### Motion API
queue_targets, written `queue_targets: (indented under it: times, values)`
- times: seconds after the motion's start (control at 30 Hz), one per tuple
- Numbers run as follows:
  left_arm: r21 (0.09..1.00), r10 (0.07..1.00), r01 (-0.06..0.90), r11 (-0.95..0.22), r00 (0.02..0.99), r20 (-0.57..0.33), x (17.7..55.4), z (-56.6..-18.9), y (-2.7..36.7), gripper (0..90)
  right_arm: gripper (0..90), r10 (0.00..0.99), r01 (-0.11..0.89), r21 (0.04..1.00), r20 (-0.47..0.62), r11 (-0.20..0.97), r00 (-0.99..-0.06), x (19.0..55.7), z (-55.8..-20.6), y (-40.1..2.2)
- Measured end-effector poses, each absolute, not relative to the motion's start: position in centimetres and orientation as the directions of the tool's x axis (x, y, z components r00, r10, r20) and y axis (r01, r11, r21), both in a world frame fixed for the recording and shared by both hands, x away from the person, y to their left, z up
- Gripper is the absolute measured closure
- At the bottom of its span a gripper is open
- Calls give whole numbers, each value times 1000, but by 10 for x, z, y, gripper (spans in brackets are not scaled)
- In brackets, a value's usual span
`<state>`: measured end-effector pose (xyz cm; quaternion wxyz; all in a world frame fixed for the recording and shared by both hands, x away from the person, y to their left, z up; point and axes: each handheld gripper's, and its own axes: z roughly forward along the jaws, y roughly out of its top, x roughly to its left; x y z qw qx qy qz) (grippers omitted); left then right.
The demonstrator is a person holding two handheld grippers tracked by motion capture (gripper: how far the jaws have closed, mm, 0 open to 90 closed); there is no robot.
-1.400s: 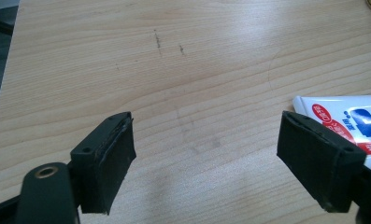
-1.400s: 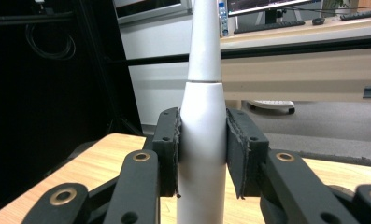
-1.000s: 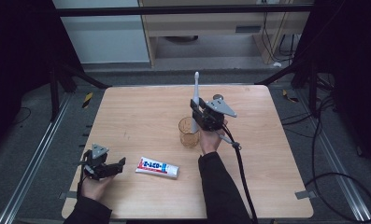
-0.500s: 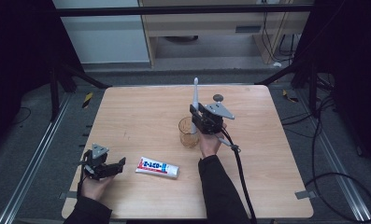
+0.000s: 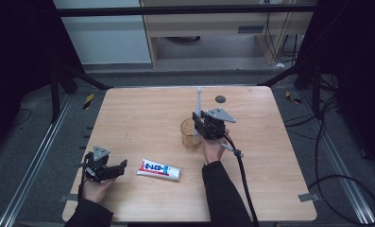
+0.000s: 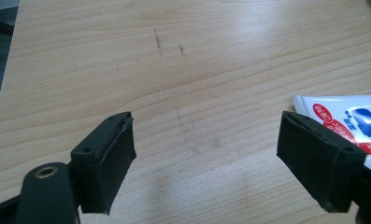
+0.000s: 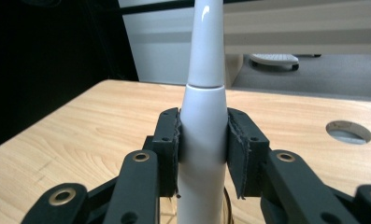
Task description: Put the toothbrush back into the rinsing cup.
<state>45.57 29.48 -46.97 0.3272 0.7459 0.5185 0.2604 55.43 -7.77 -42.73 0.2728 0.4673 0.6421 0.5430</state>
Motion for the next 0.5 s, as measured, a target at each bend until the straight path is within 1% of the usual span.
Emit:
queue_targets:
  times: [0.13,0.5]
  values:
    - [758,944,603,-249,327,50,456,-470,295,182,670,894,327,945,137,12,-426,553,-431,-77]
    - [757,943,603,-253,328,54,456,-470,294,182,665,887,349,937,135,31,-442,549,-437,-83]
